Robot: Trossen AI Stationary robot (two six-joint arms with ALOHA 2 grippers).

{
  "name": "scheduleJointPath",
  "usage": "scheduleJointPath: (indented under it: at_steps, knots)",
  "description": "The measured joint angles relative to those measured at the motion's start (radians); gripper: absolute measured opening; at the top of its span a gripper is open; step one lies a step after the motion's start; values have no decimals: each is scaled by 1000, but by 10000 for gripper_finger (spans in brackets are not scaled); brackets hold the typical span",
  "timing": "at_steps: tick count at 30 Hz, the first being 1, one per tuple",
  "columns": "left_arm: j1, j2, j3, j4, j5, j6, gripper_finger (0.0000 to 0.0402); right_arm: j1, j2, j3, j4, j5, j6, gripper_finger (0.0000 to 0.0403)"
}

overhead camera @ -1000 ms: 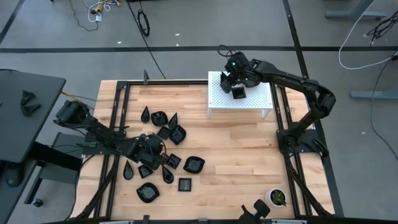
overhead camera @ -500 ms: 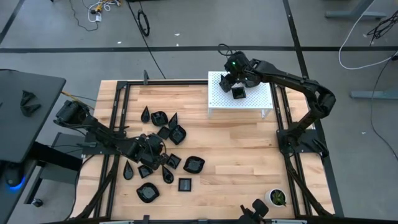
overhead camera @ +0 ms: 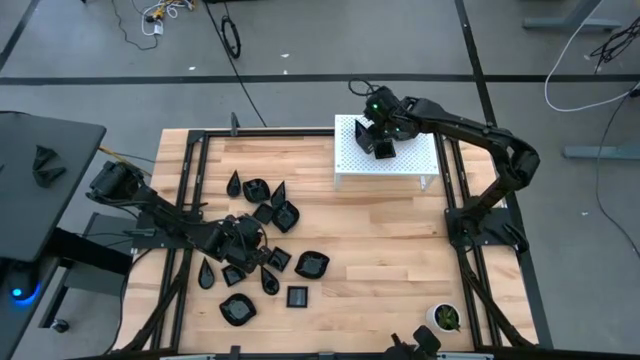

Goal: Pick & Place Mini shaped plates
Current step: Stack the black drop shaped plate on the black drop shaped plate on the shelf

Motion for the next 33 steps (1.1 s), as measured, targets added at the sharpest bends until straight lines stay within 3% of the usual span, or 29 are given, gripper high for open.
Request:
scheduleJointPath:
  at_steps: [5,16,27,33]
  knots:
    - [0,0,0,0,0,0,18,0,10,0,1,2,4,5]
    - [0,0,0,6,0,0,18,2,76,-1,91,6,-22,5]
    - [0,0,0,6,0,0,18,58,-15,0,63,5,-19,3]
    - [0,0,0,7,0,0,18,112,-22,0,-23,-100,-32,4]
